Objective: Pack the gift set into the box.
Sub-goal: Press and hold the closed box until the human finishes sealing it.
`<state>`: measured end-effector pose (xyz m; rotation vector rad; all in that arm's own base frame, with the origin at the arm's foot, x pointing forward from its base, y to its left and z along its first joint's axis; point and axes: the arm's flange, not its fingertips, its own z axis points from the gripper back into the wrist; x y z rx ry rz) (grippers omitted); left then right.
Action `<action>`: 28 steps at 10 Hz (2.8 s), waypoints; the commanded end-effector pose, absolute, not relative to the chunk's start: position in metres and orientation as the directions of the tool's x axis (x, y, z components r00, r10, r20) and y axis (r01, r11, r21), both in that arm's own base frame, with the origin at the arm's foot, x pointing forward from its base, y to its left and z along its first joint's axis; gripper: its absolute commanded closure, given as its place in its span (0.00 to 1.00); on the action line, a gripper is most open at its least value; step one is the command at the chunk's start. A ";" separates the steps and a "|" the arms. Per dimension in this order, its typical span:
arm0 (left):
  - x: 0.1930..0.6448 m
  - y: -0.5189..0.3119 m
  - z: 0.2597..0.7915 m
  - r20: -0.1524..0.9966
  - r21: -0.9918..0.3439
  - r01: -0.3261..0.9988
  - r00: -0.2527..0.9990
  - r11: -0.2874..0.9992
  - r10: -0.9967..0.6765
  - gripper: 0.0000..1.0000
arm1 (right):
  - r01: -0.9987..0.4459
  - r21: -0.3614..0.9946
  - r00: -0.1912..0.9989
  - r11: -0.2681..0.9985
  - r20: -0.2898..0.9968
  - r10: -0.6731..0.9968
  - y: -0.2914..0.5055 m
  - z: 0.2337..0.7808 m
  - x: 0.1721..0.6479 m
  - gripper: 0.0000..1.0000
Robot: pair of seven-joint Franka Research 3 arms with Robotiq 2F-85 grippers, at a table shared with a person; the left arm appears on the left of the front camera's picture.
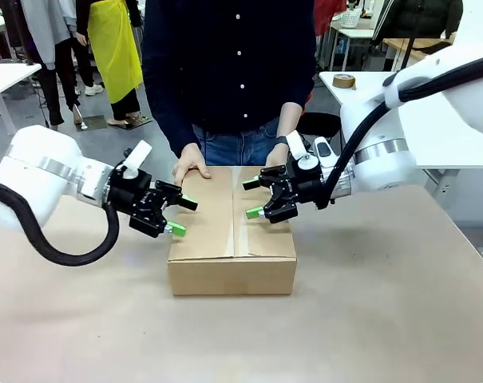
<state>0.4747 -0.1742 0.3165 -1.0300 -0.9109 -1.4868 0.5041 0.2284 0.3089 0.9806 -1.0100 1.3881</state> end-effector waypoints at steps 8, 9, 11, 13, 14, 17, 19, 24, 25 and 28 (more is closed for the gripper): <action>0.488 -0.192 0.314 0.917 0.053 0.995 -0.081 -0.081 -0.390 0.00 | -0.996 0.075 0.054 -0.041 0.925 0.376 0.217 0.300 0.527 0.00; 0.488 -0.192 0.314 0.917 0.053 0.995 -0.081 -0.081 -0.390 0.00 | -0.996 0.075 0.054 -0.041 0.925 0.376 0.217 0.300 0.527 0.00; 0.488 -0.192 0.314 0.917 0.053 0.995 -0.081 -0.081 -0.390 0.00 | -0.996 0.075 0.054 -0.041 0.925 0.376 0.217 0.300 0.527 0.00; 0.488 -0.192 0.314 0.917 0.053 0.995 -0.081 -0.081 -0.390 0.00 | -0.996 0.075 0.054 -0.041 0.925 0.376 0.217 0.300 0.527 0.00; 0.488 -0.192 0.314 0.917 0.053 0.995 -0.081 -0.081 -0.390 0.00 | -0.996 0.075 0.054 -0.041 0.925 0.376 0.217 0.300 0.527 0.00; 0.488 -0.192 0.314 0.917 0.053 0.995 -0.081 -0.081 -0.390 0.00 | -0.996 0.075 0.054 -0.041 0.925 0.376 0.217 0.300 0.527 0.00; 0.488 -0.192 0.314 0.917 0.053 0.995 -0.081 -0.081 -0.390 0.00 | -0.996 0.075 0.054 -0.041 0.925 0.376 0.217 0.300 0.527 0.00; 0.488 -0.192 0.314 0.917 0.053 0.995 -0.081 -0.081 -0.390 0.00 | -0.996 0.075 0.054 -0.041 0.925 0.376 0.217 0.300 0.527 0.00; 0.488 -0.192 0.314 0.917 0.053 0.995 -0.081 -0.081 -0.390 0.00 | -0.996 0.075 0.054 -0.041 0.925 0.376 0.217 0.300 0.527 0.00; 0.488 -0.192 0.314 0.917 0.053 0.995 -0.081 -0.081 -0.390 0.00 | -0.996 0.075 0.054 -0.041 0.925 0.376 0.217 0.300 0.527 0.00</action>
